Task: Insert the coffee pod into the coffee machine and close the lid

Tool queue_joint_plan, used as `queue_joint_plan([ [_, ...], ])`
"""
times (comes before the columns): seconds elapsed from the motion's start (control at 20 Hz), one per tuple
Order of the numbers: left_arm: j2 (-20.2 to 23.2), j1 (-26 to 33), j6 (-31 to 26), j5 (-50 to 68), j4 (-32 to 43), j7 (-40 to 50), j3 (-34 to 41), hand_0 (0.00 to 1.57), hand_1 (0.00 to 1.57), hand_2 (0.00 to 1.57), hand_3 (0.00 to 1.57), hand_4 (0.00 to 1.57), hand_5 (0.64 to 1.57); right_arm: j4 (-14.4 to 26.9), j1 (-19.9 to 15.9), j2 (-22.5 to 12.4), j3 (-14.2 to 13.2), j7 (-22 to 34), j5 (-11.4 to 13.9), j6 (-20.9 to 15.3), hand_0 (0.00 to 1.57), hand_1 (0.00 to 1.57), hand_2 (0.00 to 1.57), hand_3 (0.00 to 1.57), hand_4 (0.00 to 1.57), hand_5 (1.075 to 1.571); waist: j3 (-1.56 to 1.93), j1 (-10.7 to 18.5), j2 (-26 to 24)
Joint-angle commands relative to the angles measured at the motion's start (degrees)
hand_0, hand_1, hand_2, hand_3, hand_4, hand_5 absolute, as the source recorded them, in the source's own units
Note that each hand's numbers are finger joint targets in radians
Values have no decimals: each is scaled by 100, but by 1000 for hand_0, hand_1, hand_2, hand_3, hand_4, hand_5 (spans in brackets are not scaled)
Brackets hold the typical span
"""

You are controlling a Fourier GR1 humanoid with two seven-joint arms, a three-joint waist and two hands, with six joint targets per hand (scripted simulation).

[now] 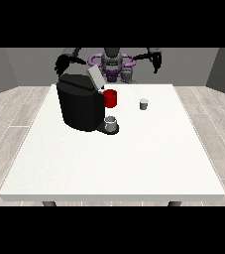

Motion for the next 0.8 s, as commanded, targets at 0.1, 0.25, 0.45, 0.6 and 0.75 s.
queue_joint_plan([
  [0.1, 425, -730, -17, -317, 333, 393, 326, 0, 0, 0, 0, 0, 1571, 0, -87, 27, 22, -147, -134, 98, 0, 0, 0, 0, 174, 1571, -3, -260, 279],
  [0.25, 700, -1181, -138, -174, 839, 689, 708, 0, 0, 0, 0, 0, 1571, -240, -140, 109, 313, -15, -19, 137, 0, 0, 0, 0, 186, 1571, -4, -534, 502],
  [0.45, 753, -1713, -215, -215, 1500, 710, 782, 0, 0, 0, 0, 0, 1571, -294, -552, 142, 563, 202, 56, -268, 0, 0, 0, 0, 233, 1571, -5, -611, 795],
  [0.6, 872, -1830, -175, -500, 1910, 511, 762, 0, 0, 0, 0, 0, 1571, -143, -581, 142, 383, -29, -109, -43, 0, 0, 0, 0, 281, 1571, -5, -666, 995],
  [0.75, 809, -2223, -351, -387, 2224, 898, 758, 0, 0, 0, 0, 0, 1571, 30, -905, 141, 476, 343, 124, -411, 0, 0, 0, 0, 332, 1571, -5, -485, 909],
])
